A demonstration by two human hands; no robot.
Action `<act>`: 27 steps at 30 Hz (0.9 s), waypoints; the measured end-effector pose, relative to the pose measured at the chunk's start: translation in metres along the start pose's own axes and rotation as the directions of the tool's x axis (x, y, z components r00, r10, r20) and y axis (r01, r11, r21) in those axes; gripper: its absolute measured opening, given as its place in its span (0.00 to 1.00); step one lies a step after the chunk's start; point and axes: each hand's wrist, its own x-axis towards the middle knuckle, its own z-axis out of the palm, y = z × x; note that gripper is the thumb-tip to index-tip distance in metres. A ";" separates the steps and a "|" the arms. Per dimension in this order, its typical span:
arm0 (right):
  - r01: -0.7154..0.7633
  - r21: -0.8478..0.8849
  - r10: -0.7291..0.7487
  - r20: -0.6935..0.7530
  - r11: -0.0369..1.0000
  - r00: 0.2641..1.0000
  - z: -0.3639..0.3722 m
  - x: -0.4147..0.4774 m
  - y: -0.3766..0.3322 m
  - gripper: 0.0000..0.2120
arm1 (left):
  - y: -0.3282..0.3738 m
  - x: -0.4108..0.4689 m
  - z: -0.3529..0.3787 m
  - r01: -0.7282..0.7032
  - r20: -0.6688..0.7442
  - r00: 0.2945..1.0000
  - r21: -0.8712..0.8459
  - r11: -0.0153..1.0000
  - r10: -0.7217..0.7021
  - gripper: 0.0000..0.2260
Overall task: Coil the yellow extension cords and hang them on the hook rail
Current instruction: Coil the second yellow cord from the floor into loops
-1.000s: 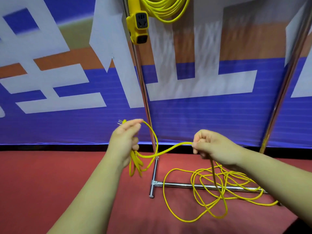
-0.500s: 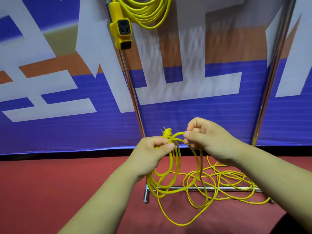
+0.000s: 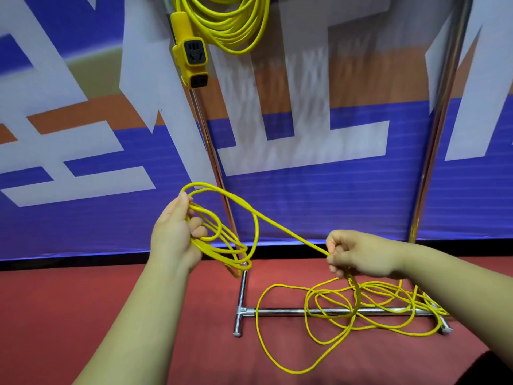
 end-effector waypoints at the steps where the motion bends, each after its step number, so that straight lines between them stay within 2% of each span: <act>1: -0.016 0.030 0.017 -0.035 0.999 0.999 -0.001 0.000 0.000 0.06 | 0.000 0.001 -0.003 -0.024 -0.007 1.000 0.037 0.999 0.024 0.10; 4: -0.022 0.123 0.042 -0.161 0.992 0.986 -0.001 0.001 -0.003 0.06 | -0.006 0.003 -0.010 -0.073 -0.039 0.996 0.195 0.978 0.082 0.07; 8: -0.123 0.343 0.205 -0.214 0.931 0.955 0.006 0.006 -0.011 0.05 | -0.015 0.011 -0.019 -0.078 -0.115 0.986 0.307 0.949 0.118 0.13; 12: -0.222 0.562 0.383 -0.185 0.797 0.905 0.010 0.008 -0.023 0.02 | -0.016 0.005 -0.012 -0.088 -0.047 0.993 0.305 0.948 0.107 0.13; 16: -0.285 0.558 0.454 -0.190 0.780 0.870 0.010 0.005 -0.029 0.02 | -0.009 -0.008 -0.004 -0.098 0.093 0.993 0.265 0.959 0.076 0.12; 19: -0.275 0.505 0.442 -0.247 0.818 0.862 0.009 0.003 -0.032 0.04 | -0.001 -0.021 0.004 -0.081 0.242 0.970 0.252 0.964 0.018 0.13; 22: -0.213 0.462 0.367 -0.274 0.861 0.889 0.011 0.003 -0.037 0.05 | -0.001 -0.035 0.013 -0.019 0.362 0.929 0.253 0.967 -0.077 0.14; 24: -0.156 0.442 0.293 -0.261 0.883 0.920 0.014 0.000 -0.043 0.04 | -0.005 -0.043 0.018 0.006 0.406 0.906 0.278 0.961 -0.123 0.13; 27: -0.017 0.413 0.142 -0.273 0.911 0.951 0.020 -0.007 -0.053 0.05 | -0.017 -0.050 0.026 0.001 0.399 0.907 0.322 0.947 -0.137 0.12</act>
